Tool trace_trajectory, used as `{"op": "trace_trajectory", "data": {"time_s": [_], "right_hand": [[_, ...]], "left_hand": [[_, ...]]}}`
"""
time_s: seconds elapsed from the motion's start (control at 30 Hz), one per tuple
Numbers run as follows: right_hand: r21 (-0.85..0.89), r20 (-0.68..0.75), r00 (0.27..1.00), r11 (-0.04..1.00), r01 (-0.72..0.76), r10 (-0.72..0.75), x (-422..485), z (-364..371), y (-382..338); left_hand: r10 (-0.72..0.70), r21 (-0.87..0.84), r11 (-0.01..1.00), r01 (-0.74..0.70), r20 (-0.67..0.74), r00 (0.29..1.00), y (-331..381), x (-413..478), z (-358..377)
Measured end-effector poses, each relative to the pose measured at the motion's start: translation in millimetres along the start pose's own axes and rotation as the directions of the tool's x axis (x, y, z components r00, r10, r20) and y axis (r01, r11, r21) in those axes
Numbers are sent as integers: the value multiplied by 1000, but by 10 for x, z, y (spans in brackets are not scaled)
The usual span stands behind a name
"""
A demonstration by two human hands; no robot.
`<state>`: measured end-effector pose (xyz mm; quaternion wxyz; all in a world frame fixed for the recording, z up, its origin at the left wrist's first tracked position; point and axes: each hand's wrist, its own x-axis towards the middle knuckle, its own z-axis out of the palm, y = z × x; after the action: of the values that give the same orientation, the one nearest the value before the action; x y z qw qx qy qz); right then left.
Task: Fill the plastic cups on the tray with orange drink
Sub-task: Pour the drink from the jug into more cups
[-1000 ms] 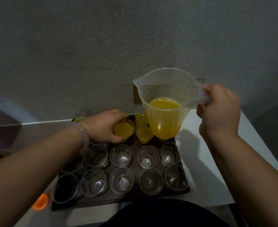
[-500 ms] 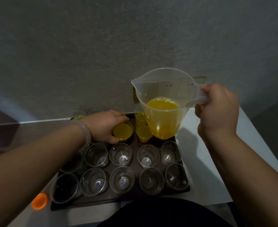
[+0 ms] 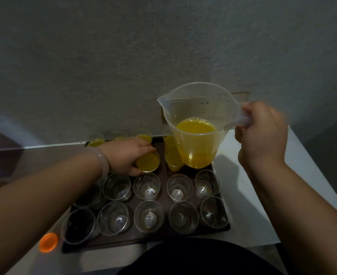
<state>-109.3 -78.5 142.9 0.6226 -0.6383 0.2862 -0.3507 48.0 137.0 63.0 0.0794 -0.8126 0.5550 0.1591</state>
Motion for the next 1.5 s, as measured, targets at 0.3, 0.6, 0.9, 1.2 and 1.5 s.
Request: {"op": "trace_trajectory", "data": {"time_s": [0.3, 0.6, 0.9, 1.2, 1.5], "right_hand": [[-48, 18, 999, 998, 49, -48, -23, -10, 2], [-168, 40, 986, 972, 166, -161, -32, -20, 27], [-162, 22, 989, 976, 145, -143, -21, -26, 10], [-7, 7, 999, 999, 39, -39, -62, 10, -18], [-14, -2, 999, 999, 36, -36, -155, 48, 5]], "left_hand": [[60, 76, 996, -55, -68, 996, -2, -43, 4], [36, 62, 998, -34, -37, 999, 12, -18, 16], [50, 125, 991, -41, -71, 996, 7, -2, 59], [57, 154, 987, -49, -48, 997, -8, -21, 29], [75, 146, 987, -61, -87, 993, -74, -66, 99]]}}
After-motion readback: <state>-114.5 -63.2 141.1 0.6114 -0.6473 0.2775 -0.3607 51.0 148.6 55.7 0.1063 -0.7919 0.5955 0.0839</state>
